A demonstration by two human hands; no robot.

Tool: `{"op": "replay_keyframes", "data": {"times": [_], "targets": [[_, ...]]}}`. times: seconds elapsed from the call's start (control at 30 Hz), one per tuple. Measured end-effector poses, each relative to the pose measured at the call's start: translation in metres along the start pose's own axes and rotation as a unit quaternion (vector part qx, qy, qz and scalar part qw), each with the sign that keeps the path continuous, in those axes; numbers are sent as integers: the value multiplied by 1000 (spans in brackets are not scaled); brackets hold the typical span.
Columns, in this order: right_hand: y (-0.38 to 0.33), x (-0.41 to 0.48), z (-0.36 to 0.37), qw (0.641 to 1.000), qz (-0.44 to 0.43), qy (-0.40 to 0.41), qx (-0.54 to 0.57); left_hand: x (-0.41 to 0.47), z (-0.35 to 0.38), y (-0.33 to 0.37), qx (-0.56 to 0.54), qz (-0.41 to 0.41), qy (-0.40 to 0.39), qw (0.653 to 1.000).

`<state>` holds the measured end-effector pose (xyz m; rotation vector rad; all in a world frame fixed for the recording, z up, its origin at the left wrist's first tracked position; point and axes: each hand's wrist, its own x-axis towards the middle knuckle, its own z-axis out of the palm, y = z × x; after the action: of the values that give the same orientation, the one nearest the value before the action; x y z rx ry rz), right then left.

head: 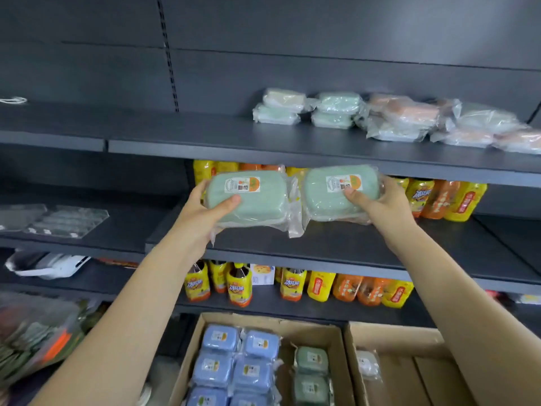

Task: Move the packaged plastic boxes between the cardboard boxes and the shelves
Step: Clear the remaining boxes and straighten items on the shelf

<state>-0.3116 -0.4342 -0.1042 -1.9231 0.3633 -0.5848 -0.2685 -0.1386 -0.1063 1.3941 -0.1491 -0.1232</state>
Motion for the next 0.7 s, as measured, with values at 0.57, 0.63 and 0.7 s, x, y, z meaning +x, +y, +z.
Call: {"op": "replay_keyframes", "data": {"times": [0.57, 0.63, 0.7], "targets": [[238, -187, -12, 942, 282, -96, -157, -117, 2, -221, 56, -257, 48, 964], [252, -191, -4, 932, 314, -91, -159, -105, 0, -249, 74, -280, 60, 955], [269, -191, 6, 919, 345, -100, -164, -90, 0, -275, 76, -309, 61, 946]]}}
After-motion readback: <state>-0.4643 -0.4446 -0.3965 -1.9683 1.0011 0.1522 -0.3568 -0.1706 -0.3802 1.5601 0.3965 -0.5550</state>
